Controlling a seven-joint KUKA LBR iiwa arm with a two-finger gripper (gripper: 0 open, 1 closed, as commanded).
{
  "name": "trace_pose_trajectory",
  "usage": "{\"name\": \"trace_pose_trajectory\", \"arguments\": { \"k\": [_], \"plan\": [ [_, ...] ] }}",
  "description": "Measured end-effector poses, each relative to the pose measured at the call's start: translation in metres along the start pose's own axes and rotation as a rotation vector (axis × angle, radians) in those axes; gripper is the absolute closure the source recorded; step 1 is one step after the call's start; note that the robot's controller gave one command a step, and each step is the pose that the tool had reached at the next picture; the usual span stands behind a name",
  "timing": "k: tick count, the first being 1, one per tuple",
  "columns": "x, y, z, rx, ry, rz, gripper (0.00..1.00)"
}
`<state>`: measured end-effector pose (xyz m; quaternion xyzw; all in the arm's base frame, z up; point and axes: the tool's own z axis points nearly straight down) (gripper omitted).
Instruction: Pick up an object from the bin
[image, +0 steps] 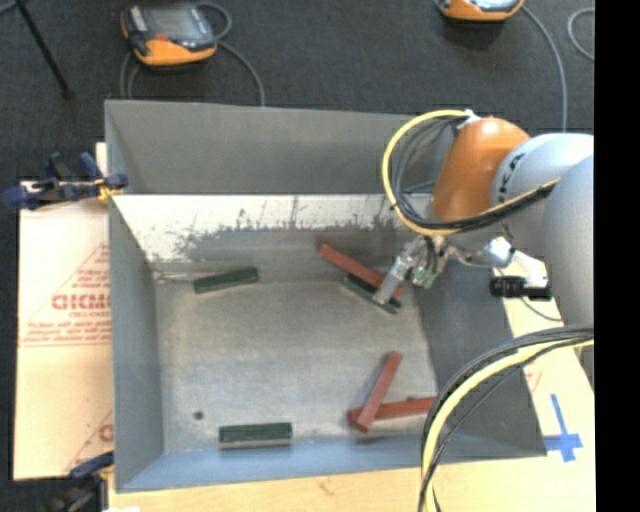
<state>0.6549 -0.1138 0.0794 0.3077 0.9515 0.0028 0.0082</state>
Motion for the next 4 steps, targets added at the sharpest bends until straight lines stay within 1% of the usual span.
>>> {"name": "trace_pose_trajectory", "arguments": {
  "k": [1, 2, 3, 4],
  "plan": [
    [0.0, 0.0, 0.0, 0.0, 0.0, 0.0, 1.0],
    [0.008, -0.034, -0.001, -0.001, -0.008, -0.081, 1.0],
    [0.008, -0.034, -0.001, -0.001, -0.008, -0.081, 1.0],
    [0.001, -0.046, -0.043, 0.009, 0.014, -0.048, 1.0]
  ]
}}
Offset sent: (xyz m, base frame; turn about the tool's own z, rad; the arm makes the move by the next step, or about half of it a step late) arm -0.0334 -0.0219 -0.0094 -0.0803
